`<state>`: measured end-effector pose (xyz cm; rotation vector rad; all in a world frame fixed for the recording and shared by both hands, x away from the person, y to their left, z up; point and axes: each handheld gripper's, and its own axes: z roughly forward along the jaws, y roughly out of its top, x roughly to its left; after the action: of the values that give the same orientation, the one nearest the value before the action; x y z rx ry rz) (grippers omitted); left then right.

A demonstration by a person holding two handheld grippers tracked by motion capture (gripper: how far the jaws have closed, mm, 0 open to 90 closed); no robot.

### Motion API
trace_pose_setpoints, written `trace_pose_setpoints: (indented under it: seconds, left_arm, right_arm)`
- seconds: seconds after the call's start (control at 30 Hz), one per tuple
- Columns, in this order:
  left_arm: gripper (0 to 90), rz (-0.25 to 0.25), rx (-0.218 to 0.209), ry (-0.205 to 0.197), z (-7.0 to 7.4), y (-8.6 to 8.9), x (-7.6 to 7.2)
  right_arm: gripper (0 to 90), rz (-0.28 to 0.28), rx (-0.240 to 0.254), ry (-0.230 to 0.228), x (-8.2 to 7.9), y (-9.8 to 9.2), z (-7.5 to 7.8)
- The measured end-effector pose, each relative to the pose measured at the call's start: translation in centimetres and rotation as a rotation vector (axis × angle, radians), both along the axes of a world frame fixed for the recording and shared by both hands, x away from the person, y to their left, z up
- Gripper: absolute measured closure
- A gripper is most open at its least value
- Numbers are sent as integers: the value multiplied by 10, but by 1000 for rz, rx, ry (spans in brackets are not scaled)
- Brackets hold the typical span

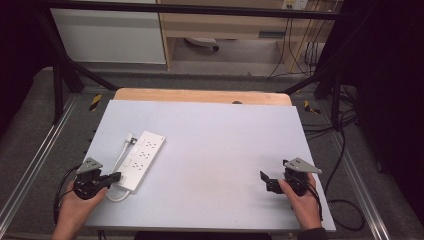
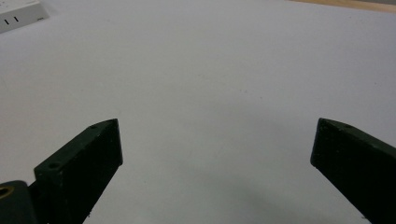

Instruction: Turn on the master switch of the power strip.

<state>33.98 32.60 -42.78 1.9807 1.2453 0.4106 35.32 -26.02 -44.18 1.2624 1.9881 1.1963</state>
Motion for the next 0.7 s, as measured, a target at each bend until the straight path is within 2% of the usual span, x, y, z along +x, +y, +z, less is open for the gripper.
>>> trace_pose_setpoints:
  seconds: [0.7]
  left_arm:
    - [900, 0, -8, 15, 1, 1, 2]
  right_arm:
    - [27, -2, 1, 4, 0, 0, -1]
